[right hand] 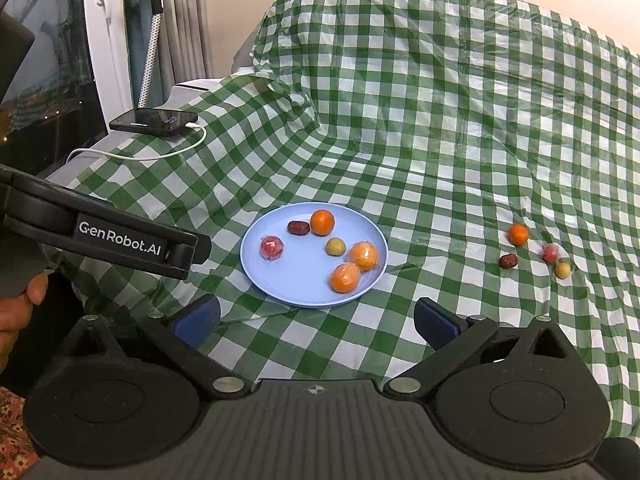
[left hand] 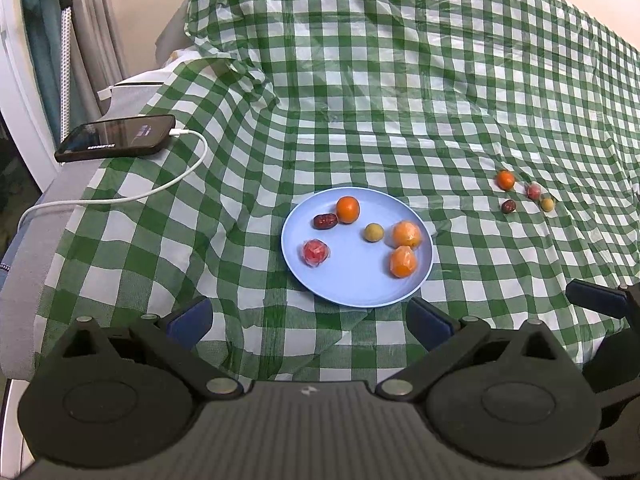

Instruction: Organize fruits

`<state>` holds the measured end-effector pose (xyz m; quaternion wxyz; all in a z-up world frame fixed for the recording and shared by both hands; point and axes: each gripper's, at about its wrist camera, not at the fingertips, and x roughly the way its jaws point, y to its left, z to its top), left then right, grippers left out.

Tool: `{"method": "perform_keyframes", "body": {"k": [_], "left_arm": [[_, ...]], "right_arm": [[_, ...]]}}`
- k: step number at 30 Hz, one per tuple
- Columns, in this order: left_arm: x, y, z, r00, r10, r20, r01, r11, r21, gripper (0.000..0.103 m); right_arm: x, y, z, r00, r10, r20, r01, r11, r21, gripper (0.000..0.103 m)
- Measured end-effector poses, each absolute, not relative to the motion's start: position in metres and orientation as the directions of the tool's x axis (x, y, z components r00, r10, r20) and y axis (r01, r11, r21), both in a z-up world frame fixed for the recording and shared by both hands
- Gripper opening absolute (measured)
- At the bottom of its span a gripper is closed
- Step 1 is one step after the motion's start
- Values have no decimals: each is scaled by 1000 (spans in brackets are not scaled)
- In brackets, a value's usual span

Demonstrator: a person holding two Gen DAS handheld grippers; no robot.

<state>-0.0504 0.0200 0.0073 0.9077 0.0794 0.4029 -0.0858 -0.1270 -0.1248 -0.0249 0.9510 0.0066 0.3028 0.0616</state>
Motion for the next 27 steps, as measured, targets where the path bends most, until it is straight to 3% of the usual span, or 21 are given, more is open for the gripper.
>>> {"method": "perform_keyframes", "body": {"k": [18,27], "left_arm": [[-40,15,3,641,-81,-763,229,969,90,103],[-27,5,-1,601,-78,-796,231,970,79,103]], "right_arm": [[-117,-132,-33,802,109,-588,-82,994,72,102],[-109,-168,-35,838,-22,-544,64,996,58,102]]}}
